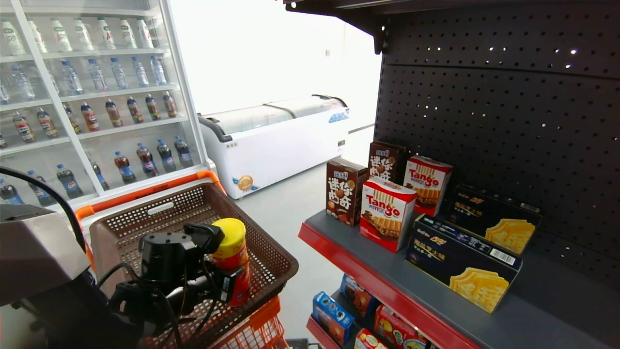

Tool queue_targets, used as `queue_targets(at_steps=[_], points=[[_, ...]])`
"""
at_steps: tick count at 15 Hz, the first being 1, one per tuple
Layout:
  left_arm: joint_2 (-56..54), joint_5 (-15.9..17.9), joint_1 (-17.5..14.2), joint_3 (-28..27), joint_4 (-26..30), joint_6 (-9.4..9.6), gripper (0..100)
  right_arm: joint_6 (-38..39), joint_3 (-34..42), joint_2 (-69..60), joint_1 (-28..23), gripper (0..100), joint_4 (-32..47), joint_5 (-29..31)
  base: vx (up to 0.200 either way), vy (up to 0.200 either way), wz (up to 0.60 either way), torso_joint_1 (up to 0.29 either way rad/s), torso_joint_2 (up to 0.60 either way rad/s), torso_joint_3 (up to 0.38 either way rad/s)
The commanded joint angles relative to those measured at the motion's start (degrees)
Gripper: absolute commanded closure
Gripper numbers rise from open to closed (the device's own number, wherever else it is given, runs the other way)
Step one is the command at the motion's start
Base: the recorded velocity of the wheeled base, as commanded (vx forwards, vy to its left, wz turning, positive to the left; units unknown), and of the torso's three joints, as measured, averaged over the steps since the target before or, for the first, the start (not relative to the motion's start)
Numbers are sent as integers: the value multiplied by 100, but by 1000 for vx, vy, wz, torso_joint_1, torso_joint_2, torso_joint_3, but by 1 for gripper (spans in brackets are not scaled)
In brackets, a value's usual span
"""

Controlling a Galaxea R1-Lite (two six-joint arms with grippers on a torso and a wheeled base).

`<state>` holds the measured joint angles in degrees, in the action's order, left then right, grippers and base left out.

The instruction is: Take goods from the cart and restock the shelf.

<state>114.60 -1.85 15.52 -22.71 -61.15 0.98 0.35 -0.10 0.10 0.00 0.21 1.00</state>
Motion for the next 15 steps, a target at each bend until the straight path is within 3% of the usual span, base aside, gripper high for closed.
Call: queue_targets(at_steps=[1, 6, 10, 12, 13, 15], points=[[-219, -114, 39, -243, 50, -10, 100, 0, 1, 8, 0, 0, 6, 6, 0, 0, 0, 0, 0, 0], [-773, -149, 83, -1499, 1017, 34, 100, 0, 1, -1, 0, 0, 6, -3, 0, 0, 0, 0, 0, 0], [-1327, -228, 426, -1631, 1501, 43, 100, 0, 1, 8, 0, 0, -3, -3, 0, 0, 0, 0, 0, 0], [-1810, -87, 558, -1974, 2397, 236, 100, 0, 1, 8, 0, 0, -3, -3, 0, 0, 0, 0, 0, 0], [-1942, 62, 593, -2115, 2669, 236, 100, 9, 1, -1, 0, 0, 6, 6, 0, 0, 0, 0, 0, 0], [-2592, 563, 672, -2739, 4137, 236, 100, 9, 1, 8, 0, 0, -3, 6, 0, 0, 0, 0, 0, 0]])
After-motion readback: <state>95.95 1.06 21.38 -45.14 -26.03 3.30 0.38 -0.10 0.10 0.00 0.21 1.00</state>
